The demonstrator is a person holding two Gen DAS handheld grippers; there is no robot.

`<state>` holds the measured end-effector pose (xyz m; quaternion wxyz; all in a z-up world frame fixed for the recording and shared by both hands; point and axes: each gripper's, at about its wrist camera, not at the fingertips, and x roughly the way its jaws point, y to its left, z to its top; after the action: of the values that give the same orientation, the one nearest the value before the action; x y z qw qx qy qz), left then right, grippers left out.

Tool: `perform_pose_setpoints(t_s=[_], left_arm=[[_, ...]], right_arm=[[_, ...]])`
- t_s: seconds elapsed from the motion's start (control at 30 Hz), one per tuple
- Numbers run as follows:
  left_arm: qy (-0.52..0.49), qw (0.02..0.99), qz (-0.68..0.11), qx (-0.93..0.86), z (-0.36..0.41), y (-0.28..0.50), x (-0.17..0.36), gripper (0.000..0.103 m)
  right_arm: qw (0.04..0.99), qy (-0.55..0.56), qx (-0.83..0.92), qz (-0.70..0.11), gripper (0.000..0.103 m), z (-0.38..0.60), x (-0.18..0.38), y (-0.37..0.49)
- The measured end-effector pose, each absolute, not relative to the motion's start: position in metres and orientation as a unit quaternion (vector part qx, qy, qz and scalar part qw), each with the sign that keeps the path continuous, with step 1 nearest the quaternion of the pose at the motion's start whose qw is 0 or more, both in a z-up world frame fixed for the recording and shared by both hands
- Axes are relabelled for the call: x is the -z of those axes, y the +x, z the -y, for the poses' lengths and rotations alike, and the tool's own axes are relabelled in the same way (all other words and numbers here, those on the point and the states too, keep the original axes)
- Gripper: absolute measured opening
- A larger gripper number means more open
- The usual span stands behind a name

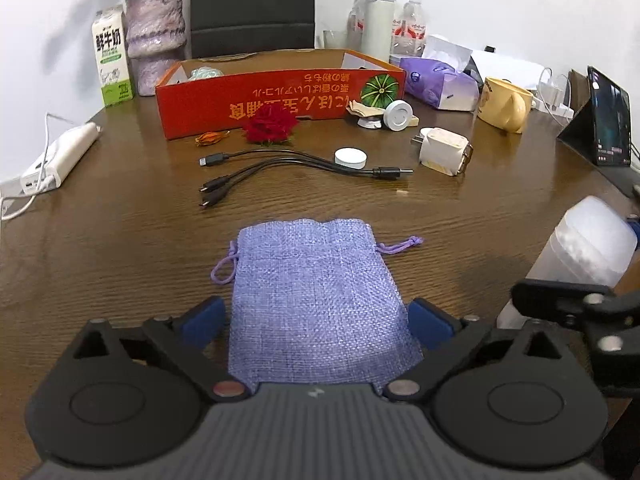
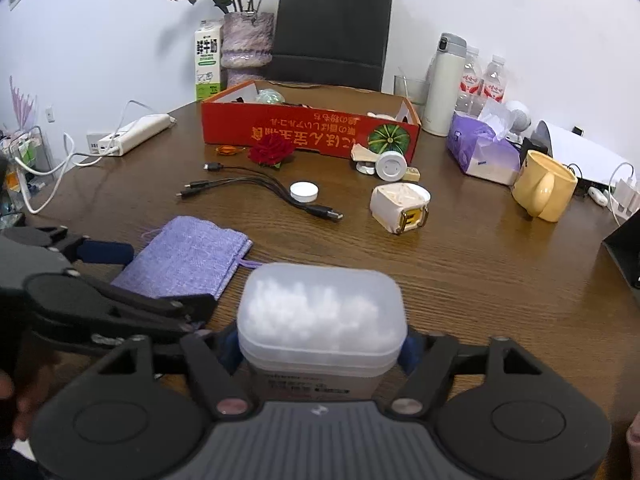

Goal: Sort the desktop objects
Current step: 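Carry the cloth bag and cotton-ball box into the cardboard box and open both tools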

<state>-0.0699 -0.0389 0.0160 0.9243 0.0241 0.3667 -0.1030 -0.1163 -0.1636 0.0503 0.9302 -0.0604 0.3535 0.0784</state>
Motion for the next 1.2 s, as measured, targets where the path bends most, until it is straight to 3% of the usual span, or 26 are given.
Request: perform_pose_setpoints(t_s=[0.1, 0.17, 0.3, 0.37, 0.47, 0.63, 0.83, 1.03, 1.2], left_arm=[[0.016, 0.925, -0.365, 0.105, 0.040, -0.067, -0.016, 0.100], [0.048, 0.930, -0.348, 0.107, 0.047, -0.071, -0.014, 0.075], [0.049, 0.932, -0.339, 0.119, 0.048, -0.073, -0.017, 0.050], [0.049, 0.935, -0.332, 0.115, 0.047, -0.075, -0.017, 0.029], [0.038, 0.935, -0.332, 0.120, 0.046, -0.078, -0.020, 0.011], [0.012, 0.939, -0.313, 0.142, 0.032, -0.078, -0.045, 0.009], [-0.065, 0.943, -0.269, 0.186, -0.012, -0.034, -0.119, 0.009], [-0.082, 0.943, -0.276, 0.166, -0.024, 0.104, -0.176, 0.009], [-0.087, 0.926, -0.348, 0.119, -0.007, 0.249, -0.141, 0.009]], right_arm=[[0.929, -0.045, -0.085, -0.357, 0.071, 0.170, -0.055, -0.118], [0.931, -0.032, -0.081, -0.354, 0.065, 0.173, -0.051, -0.116], [0.937, -0.042, -0.067, -0.339, 0.065, 0.169, -0.049, -0.114], [0.938, -0.046, -0.066, -0.337, 0.065, 0.167, -0.049, -0.112], [0.939, -0.048, -0.062, -0.335, 0.065, 0.168, -0.049, -0.109], [0.946, -0.038, -0.069, -0.315, 0.065, 0.171, -0.065, -0.101], [0.960, -0.001, -0.097, -0.262, 0.065, 0.180, -0.116, -0.063], [0.974, 0.006, -0.100, -0.203, 0.065, 0.184, -0.170, 0.042], [0.953, 0.043, -0.090, -0.286, 0.065, 0.187, -0.166, 0.212]])
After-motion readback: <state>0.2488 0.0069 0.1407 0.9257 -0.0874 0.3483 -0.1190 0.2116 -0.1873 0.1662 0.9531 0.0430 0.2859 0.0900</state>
